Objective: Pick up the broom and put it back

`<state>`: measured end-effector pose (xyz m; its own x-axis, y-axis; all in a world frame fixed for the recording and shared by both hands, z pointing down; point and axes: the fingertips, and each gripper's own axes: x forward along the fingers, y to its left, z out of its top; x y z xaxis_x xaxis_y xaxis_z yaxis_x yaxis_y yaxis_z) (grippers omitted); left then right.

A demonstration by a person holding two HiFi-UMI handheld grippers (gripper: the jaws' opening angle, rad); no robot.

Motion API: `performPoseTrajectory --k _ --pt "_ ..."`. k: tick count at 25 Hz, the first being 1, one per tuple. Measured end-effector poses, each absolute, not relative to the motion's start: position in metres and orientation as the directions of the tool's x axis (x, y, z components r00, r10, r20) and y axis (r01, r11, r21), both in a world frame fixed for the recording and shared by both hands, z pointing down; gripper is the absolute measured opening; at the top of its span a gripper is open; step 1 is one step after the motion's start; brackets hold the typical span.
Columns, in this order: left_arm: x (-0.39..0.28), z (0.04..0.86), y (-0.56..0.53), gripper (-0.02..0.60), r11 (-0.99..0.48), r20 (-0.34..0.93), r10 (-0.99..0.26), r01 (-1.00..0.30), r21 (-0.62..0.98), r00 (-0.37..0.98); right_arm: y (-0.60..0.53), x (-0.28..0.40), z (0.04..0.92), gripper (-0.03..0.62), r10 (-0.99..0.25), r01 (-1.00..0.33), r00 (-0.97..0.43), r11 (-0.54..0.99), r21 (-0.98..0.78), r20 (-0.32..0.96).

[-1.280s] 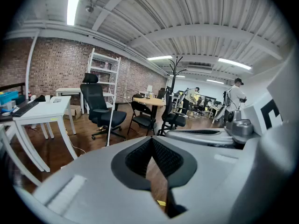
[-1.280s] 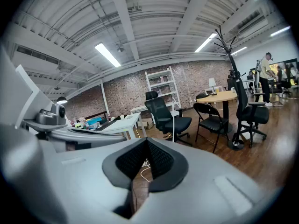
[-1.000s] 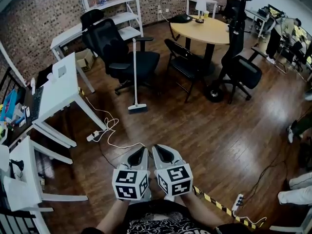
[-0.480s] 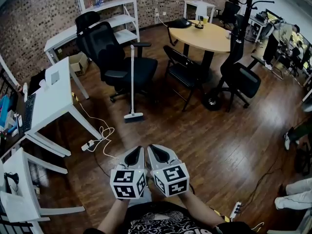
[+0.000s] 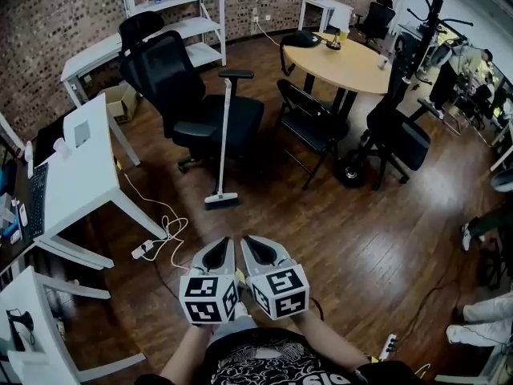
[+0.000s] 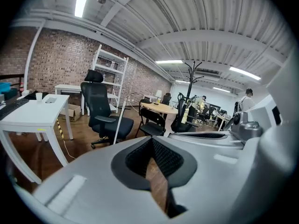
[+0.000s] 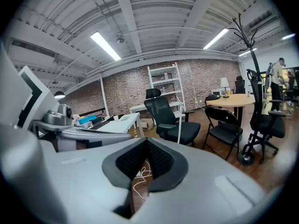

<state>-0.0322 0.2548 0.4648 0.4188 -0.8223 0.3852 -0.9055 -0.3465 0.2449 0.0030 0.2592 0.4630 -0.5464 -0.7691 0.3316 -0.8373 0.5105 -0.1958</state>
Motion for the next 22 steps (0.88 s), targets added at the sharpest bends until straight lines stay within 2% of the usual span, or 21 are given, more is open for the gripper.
performPoseTrajectory --k 9,22 --pt "-0.079 0.468 0.196 0.005 -0.357 0.378 -0.814 -0.892 0.276 0.442 0.202 -0.041 0.464 0.000 -0.776 -0.850 -0.525 0.496 -0.176 0.349" --pt "-0.082 0.472 0.118 0.005 -0.366 0.380 -0.816 -0.898 0.245 0.436 0.118 -0.047 0.473 0.000 -0.774 -0.840 -0.542 0.500 -0.209 0.328"
